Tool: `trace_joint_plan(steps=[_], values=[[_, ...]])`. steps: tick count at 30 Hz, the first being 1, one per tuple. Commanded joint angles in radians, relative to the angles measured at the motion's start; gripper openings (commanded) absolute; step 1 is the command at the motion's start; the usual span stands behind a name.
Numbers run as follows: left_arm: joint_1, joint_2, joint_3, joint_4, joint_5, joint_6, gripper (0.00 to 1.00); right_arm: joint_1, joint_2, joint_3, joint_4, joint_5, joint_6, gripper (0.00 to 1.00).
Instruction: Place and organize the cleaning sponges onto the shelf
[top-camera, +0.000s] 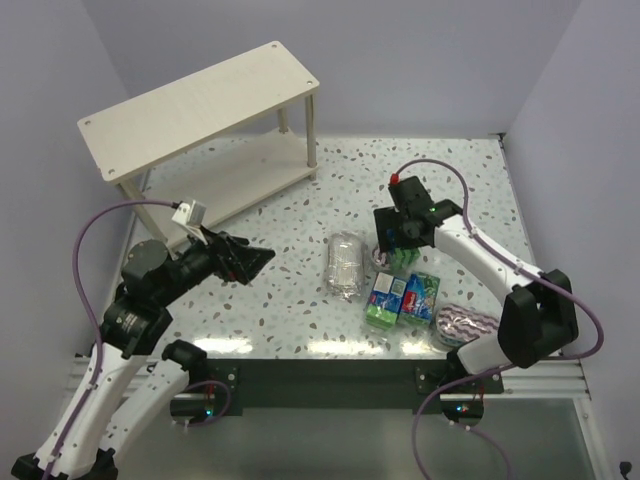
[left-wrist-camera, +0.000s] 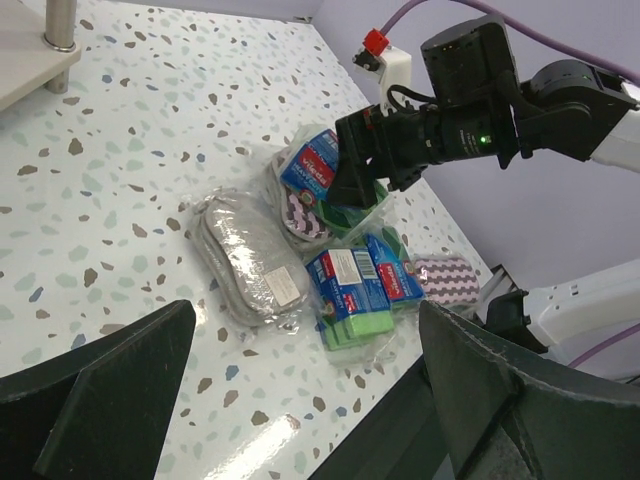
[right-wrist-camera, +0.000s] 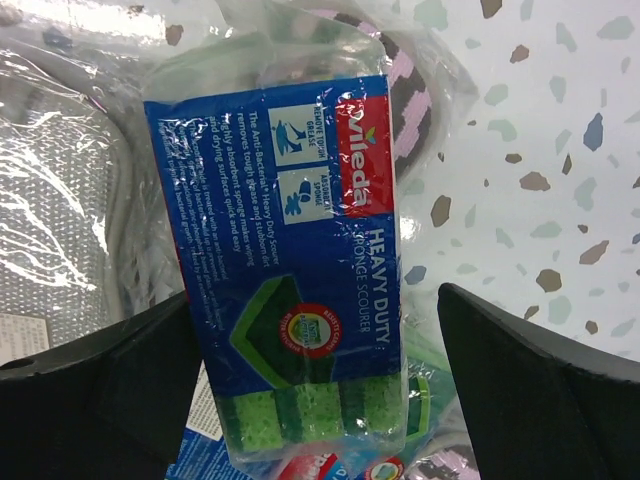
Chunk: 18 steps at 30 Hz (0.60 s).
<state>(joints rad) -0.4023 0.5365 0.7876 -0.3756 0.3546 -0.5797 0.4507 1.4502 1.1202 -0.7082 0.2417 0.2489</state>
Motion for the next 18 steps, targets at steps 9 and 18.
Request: trace_joint_plan(steps=[9, 18], values=[[-0.004, -0.01, -0.031, -0.017, -0.025, 0.018, 1.0, 0.006, 0.006, 0.007, 0.058, -0.061, 0.047, 0.45], [-0.004, 0.017, -0.099, 0.062, 0.099, 0.0, 1.0, 0.006, -0.22, 0.034, 0.03, -0.353, 0.21, 0.5]])
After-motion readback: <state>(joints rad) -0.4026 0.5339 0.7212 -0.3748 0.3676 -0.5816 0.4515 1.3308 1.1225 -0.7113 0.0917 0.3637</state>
